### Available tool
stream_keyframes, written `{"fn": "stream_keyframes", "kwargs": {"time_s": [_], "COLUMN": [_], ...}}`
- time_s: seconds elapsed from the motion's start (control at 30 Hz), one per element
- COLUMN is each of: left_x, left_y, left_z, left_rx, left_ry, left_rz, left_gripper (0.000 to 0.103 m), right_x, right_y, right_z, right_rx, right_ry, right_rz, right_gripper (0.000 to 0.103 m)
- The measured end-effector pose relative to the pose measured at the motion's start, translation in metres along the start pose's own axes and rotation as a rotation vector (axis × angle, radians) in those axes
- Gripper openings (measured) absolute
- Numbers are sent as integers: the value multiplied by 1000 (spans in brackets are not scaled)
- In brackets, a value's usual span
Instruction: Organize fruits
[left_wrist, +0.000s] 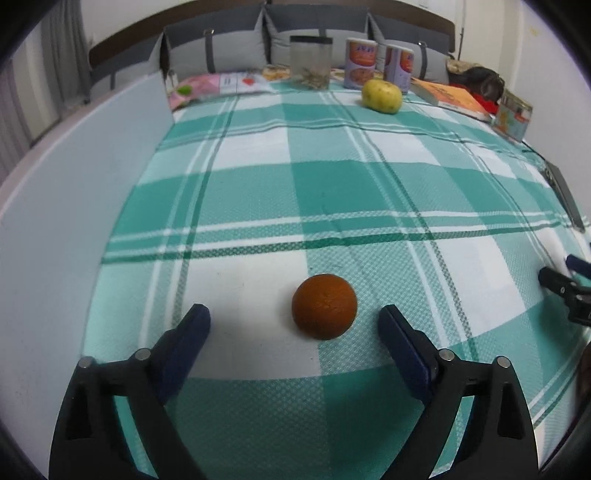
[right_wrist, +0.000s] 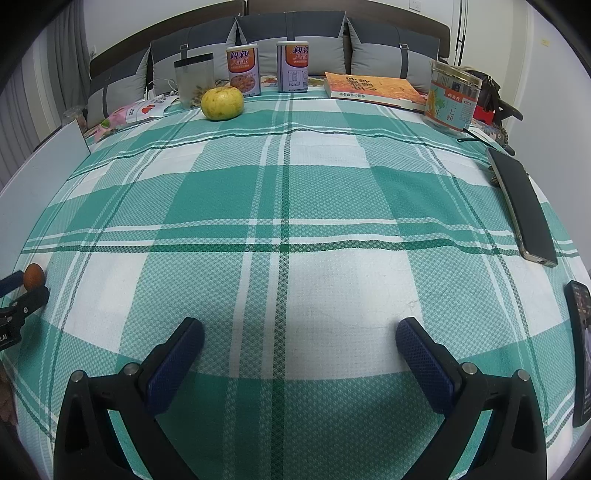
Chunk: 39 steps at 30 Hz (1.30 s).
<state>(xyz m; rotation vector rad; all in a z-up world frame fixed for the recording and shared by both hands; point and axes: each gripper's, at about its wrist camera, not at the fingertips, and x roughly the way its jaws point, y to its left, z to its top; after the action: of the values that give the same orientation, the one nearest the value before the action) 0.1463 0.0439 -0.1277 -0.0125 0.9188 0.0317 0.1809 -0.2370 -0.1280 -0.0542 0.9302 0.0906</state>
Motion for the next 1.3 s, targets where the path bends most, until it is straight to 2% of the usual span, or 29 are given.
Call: {"fn": "stream_keyframes", "kwargs": {"time_s": [0.1,0.43,0.47,0.57,0.7,0.8,0.97,1.1,1.17,1.2,1.23,1.3], "left_x": [3,3,3,2,2,2,2,2,2,2,2,2], "left_y": [2,1,1,2,1,1,1,1,1,1,1,0], "left_z": [1,0,0,-1,0,0,0,0,0,0,0,0], "left_rx": [-11,-9,-9,-10,-11,-12,-12,-12,-11,-12,-12,-11], "left_ry": [10,5,5,3,2,1,1,0,0,0,0,0], "left_rz": [-3,0,1,2,8,7,7,7,7,7,8,7], "left_gripper": [100,100,100,100,101,101,101,101,101,101,101,101], "right_x": [0,-2,-6,-11,22,68,128,162,179,185,191,189], "right_y": [0,-1,-1,5,27,46,84,103,109,109,109,106], "right_z": [0,2,10,44,123,183,245,269,277,279,280,280], "right_rx": [0,-9,2,-10,-48,-63,-117,-129,-136,-138,-137,-124], "right_ry": [0,27,6,-82,-87,-61,-20,9,35,57,88,101], "right_rz": [0,2,-8,48,212,277,250,209,179,176,190,179], "right_gripper": [103,103,103,103,103,103,103,102,93,78,69,69]}}
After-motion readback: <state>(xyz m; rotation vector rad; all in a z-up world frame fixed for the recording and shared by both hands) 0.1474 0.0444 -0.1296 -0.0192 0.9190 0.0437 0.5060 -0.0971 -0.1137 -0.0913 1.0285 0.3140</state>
